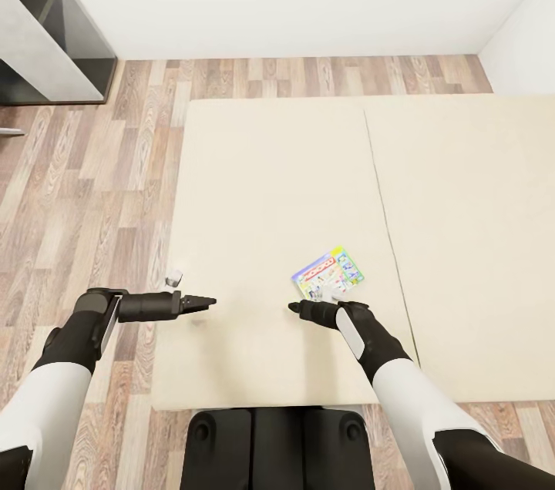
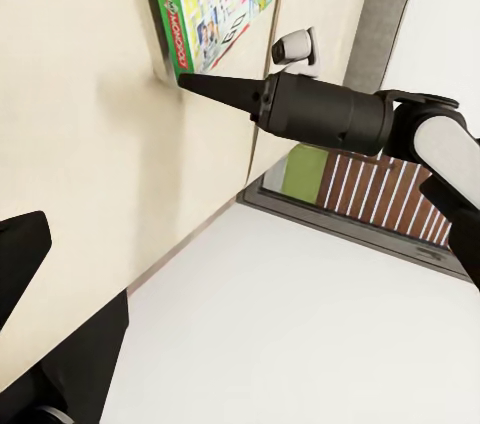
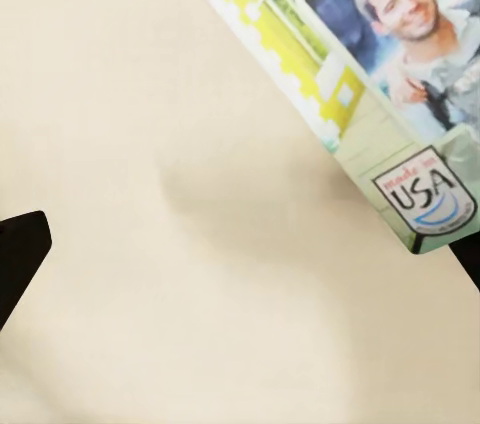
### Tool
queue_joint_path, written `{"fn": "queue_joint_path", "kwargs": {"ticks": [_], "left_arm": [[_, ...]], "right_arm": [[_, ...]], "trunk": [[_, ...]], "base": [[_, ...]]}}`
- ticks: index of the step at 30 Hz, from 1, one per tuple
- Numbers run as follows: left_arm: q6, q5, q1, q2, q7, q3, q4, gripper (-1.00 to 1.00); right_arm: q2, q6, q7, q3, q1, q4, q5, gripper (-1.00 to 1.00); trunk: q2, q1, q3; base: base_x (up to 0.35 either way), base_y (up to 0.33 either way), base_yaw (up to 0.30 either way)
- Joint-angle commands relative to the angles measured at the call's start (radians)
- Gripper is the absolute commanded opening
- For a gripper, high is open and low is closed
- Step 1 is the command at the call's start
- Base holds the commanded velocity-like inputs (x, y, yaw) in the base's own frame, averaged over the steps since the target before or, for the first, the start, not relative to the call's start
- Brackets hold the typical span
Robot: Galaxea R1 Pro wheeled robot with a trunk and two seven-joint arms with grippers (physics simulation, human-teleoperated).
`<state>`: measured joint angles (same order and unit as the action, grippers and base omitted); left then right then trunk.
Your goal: Put all the toys in the child's room - the three board games (two on the bed and one on the table), the two jigsaw puzzles on the table, and the tennis ball on the table - inside the toy box on the table in the child's room.
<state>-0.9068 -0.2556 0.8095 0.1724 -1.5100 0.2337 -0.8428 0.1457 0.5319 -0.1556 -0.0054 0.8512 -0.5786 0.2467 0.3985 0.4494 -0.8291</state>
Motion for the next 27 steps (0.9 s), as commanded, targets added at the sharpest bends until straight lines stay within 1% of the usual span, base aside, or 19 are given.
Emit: {"fn": "queue_joint_path", "kwargs": {"ticks": [1, 21, 27], "left_arm": [[-0.01, -0.011, 0.0, -0.001, -0.009, 0.003, -0.001, 1.0], [-0.01, -0.011, 0.0, -0.001, -0.009, 0.003, -0.001, 1.0], [-0.01, -0.011, 0.0, -0.001, -0.009, 0.004, -0.001, 1.0]], "right_arm": [[0.0, 0.005, -0.001, -0.001, 0.0, -0.001, 0.002, 1.0], [-0.004, 0.002, 0.006, 0.001, 0.0, -0.013, 0.0, 1.0], [-0.012, 0.015, 0.009, 0.001, 0.001, -0.013, 0.0, 1.0]], "trunk": [[0.002, 0.001, -0.001], [0.002, 0.001, -0.001], [0.002, 0.001, -0.001]], "base": [[0.0, 0.0, 0.0], [0.0, 0.0, 0.0], [0.0, 0.0, 0.0]]}}
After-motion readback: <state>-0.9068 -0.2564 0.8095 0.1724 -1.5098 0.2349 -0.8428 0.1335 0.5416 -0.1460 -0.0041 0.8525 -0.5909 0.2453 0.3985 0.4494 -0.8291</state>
